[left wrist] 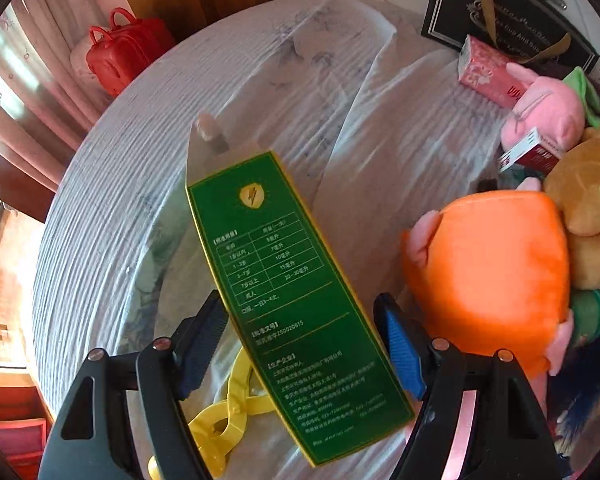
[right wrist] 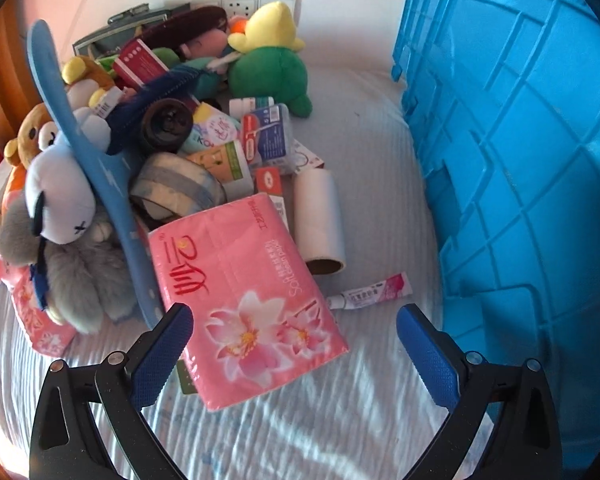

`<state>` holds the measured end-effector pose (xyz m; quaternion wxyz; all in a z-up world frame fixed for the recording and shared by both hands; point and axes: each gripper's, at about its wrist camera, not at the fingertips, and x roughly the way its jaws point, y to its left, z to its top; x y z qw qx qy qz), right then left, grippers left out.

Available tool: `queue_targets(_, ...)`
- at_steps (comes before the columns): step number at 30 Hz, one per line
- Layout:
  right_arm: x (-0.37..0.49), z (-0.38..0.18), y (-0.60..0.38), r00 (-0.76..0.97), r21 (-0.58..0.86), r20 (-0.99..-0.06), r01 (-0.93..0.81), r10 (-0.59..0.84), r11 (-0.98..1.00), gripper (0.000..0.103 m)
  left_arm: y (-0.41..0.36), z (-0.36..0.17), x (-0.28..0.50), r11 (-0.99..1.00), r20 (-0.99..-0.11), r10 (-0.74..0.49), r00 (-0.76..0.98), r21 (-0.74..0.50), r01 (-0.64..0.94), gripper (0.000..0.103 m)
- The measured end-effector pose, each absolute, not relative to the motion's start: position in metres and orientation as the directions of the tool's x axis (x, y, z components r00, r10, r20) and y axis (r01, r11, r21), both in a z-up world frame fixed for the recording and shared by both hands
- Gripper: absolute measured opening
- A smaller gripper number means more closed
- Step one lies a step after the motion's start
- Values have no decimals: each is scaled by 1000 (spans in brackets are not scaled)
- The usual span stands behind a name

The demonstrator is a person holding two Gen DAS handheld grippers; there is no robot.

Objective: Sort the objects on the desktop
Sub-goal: 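Grasp the green medicine box with the left tool while the right tool grasps the pink tissue pack, then carry the green box and tissue pack into the blue crate and release both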

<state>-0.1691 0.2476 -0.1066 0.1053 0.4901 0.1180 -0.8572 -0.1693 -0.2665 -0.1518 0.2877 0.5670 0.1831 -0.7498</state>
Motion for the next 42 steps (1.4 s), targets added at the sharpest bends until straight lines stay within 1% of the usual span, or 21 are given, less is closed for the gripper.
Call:
queue_targets(1, -172, -110, 247, -488, -96, -871, 296, -64, -950, 103, -269, -155, -166, -765, -960, -203, -191, 34, 643, 74)
queue_targets(3, -176, -116, 243, -469, -89, -880, 310, -71, -946, 103, -267, -161, -157, -779, -962, -164, -218, -9, 627, 63)
queue_targets(4, -178, -118, 242, -464, -81, -882, 317, -80, -945, 103, -264, -159, -152, -792, -958, -176, -225, 2, 611, 56)
queue_targets(5, -180, -119, 240, -457, -68, -884, 325, -94, -943, 103, -258, -157, -146, -809, -952, -197, -234, 23, 588, 52)
queue_targets(8, -184, -120, 237, -433, -40, -894, 333, -115, -942, 103, -241, -143, -123, -853, -935, -207, -287, 28, 522, 52)
queue_targets(11, -184, -120, 228, -413, -47, -902, 379, -123, -924, 103, -224, -129, -102, -878, -919, -211, -333, 29, 477, 52)
queue_targets(14, -187, -131, 220, -371, -57, -922, 415, -112, -908, 103, -209, -112, -84, -893, -904, -198, -378, 7, 450, 52)
queue_targets(18, -188, -146, 215, -328, -88, -943, 421, -61, -903, 103, -192, -85, -65, -902, -877, -196, -439, -15, 432, 52)
queue_targets(19, -185, -143, 215, -329, -76, -941, 421, -74, -904, 101, -186, -77, -60, -905, -867, -195, -458, -21, 424, 52)
queue_targets(21, -178, -134, 217, -342, -51, -934, 423, -107, -905, 93, -176, -64, -52, -909, -848, -199, -491, -28, 416, 52)
queue_targets(24, -166, -120, 216, -380, -72, -918, 445, -115, -893, 90, -165, -45, -42, -915, -818, -205, -538, -36, 403, 52)
queue_targets(27, -152, -97, 218, -429, -69, -890, 468, -158, -881, 89, -147, -27, -29, -919, -790, -210, -576, -41, 392, 52)
queue_targets(33, -127, -35, 234, -542, -53, -799, 494, -260, -868, 89, -97, 8, -13, -938, -733, -199, -650, -49, 342, 52)
queue_targets(38, -102, 23, 252, -647, -72, -691, 505, -323, -860, 89, -50, 40, -17, -957, -679, -171, -714, -57, 284, 52)
queue_targets(42, -91, 67, 275, -731, -87, -592, 479, -341, -874, 89, -10, 62, -24, -974, -636, -132, -761, -60, 220, 52)
